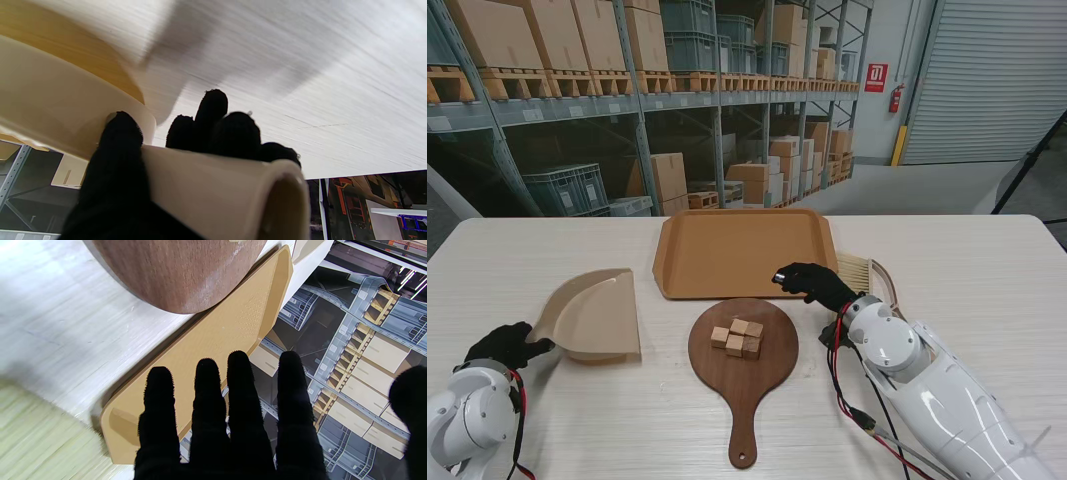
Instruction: Sweep wood blocks off a wooden cutting board into a dustpan and pour them into a container
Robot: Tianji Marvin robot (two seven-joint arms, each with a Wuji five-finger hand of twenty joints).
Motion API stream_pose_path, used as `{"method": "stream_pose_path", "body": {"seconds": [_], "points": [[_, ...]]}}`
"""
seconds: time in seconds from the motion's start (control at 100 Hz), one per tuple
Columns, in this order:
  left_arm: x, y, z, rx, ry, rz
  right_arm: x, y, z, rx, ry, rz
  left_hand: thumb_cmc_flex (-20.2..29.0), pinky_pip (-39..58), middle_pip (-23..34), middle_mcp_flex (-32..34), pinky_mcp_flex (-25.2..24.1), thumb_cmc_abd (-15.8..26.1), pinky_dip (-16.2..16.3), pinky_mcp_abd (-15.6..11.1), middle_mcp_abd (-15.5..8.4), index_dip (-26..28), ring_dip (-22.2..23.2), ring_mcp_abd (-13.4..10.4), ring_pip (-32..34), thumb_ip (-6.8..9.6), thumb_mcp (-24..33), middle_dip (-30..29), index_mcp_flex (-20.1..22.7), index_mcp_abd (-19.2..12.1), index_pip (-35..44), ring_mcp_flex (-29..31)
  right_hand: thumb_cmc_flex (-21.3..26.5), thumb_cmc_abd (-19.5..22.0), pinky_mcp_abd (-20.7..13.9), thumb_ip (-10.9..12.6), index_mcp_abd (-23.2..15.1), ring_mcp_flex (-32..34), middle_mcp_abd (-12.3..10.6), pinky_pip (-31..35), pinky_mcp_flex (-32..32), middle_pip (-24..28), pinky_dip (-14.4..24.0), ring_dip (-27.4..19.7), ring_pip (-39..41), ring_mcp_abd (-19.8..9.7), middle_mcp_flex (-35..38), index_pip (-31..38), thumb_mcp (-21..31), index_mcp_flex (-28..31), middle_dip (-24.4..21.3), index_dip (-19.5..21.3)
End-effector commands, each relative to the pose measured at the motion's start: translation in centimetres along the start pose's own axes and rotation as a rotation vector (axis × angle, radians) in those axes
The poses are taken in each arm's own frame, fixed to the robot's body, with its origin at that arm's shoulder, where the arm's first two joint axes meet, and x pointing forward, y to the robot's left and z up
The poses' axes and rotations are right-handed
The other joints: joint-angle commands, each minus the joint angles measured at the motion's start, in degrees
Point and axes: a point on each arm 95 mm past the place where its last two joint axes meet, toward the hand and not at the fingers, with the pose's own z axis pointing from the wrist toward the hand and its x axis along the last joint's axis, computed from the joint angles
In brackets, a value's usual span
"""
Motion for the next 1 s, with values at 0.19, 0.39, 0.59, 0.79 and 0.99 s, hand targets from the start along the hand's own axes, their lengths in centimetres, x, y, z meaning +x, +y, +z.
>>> {"method": "stream_pose_path", "body": {"seconds": [0.19, 0.39, 0.59, 0.79, 0.99], "points": [[-0.4, 0.0, -2.4, 0.082, 0.032, 0.055, -0.1, -0.6, -0.3, 0.003, 0.002, 0.010, 8.83, 3.82, 72.68, 4.39, -0.64, 10.58, 0.31, -1.02, -16.16, 3.08, 0.74, -11.27, 5.95, -0.01, 4.96, 2.06, 6.17, 3.06, 5.97, 6.79, 0.82, 1.52, 0.94, 0.97, -0.29, 1.61, 0.34, 2.23, 0.31, 1.51, 1.13, 0.62, 1.41, -0.43, 1.35, 0.47, -2.13, 0.98, 0.71, 0.12], [-0.6, -0.3, -4.3, 0.155, 0.070, 0.064, 0.0, -0.3, -0.7, -0.022, -0.001, 0.014, 9.44, 2.80, 72.37, 3.85, -1.81, 10.06, 0.28, -0.75, -16.34, 3.44, 0.74, -11.25, 5.45, 0.16, 5.05, 2.76, 5.92, 3.69, 5.73, 5.94, 0.92, 1.49, 1.02, 0.96, -0.17, 1.59, 0.47, 2.46, 0.24, 1.49, 0.97, 0.65, 1.46, -0.30, 1.34, 0.47, -1.92, 1.10, 0.69, 0.15], [-0.2, -0.4, -5.8, 0.177, 0.125, 0.037, 0.4, 0.4, -1.2, -0.060, 0.008, 0.016, 9.56, 2.20, 72.23, 3.87, -2.38, 9.59, 0.38, -0.51, -16.34, 3.48, 0.80, -11.11, 5.22, 0.27, 5.07, 3.09, 6.23, 3.84, 5.50, 5.52, 0.93, 1.62, 1.05, 0.92, -0.08, 1.57, 0.69, 2.64, 0.13, 1.38, 0.80, 0.67, 1.49, -0.18, 1.26, 0.33, -1.70, 1.15, 0.66, 0.12], [0.4, 0.7, -6.6, 0.153, 0.184, 0.024, 0.7, 1.4, -2.1, -0.107, 0.019, 0.003, 9.32, 2.04, 72.13, 3.81, -2.47, 9.65, 0.53, -0.54, -16.42, 3.54, 0.84, -11.26, 5.09, 0.27, 5.02, 3.27, 6.17, 3.57, 5.43, 5.43, 0.95, 1.65, 1.09, 0.88, 0.00, 1.57, 0.69, 2.86, 0.16, 1.30, 0.69, 0.69, 1.51, -0.11, 1.30, 0.25, -1.62, 1.38, 0.64, 0.12], [1.1, 2.4, -7.0, 0.122, 0.238, 0.022, 0.3, 2.7, -2.9, -0.156, 0.005, -0.031, 9.10, 1.77, 71.91, 3.56, -2.74, 9.90, 0.66, -1.10, -16.97, 3.70, 0.87, -11.61, 4.86, 0.24, 5.02, 3.54, 5.71, 3.25, 5.66, 5.26, 0.97, 1.65, 1.20, 0.88, 0.07, 1.65, 0.67, 3.03, 0.11, 1.24, 0.56, 0.67, 1.47, -0.06, 1.37, 0.21, -1.56, 1.52, 0.64, 0.17]]}}
